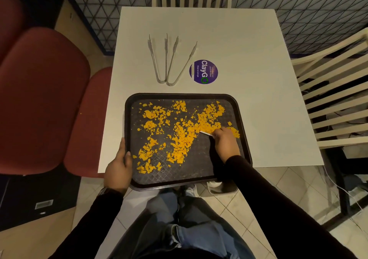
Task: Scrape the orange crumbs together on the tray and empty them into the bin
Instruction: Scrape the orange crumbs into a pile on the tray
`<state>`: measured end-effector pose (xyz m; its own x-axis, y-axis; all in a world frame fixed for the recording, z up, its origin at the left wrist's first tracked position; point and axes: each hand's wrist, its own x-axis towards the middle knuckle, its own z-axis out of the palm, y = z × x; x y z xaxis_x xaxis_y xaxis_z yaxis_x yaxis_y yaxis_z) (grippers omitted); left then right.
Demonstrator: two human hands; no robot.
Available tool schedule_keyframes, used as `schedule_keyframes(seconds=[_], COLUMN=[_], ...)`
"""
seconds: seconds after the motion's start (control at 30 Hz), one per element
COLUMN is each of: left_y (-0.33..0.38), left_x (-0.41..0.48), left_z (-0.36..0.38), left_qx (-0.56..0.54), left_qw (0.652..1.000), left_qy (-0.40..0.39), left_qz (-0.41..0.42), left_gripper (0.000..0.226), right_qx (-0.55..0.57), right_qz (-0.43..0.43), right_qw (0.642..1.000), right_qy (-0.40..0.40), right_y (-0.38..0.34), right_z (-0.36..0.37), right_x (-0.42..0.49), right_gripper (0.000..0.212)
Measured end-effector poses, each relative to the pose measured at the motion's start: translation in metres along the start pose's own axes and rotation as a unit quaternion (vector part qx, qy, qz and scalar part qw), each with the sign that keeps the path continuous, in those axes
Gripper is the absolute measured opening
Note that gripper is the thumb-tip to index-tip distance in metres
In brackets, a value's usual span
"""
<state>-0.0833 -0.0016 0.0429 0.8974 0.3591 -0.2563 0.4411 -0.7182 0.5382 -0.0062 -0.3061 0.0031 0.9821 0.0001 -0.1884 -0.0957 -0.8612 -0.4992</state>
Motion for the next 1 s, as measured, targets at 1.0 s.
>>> schedule_keyframes(seconds=[1.0], left_y=[0.001], left_x=[0.002], left_z=[-0.002], left_qx=[-0.018], left_qw=[1.0], left_qy=[0.007], left_qz=[-0.006], left_gripper=[0.051], right_qx=[-0.023], right_qz=[0.015], right_qw=[1.0], right_qy=[0.01], right_y=[-0.002], right_z=[-0.012], right_x=[-0.021], right_gripper=[0.013])
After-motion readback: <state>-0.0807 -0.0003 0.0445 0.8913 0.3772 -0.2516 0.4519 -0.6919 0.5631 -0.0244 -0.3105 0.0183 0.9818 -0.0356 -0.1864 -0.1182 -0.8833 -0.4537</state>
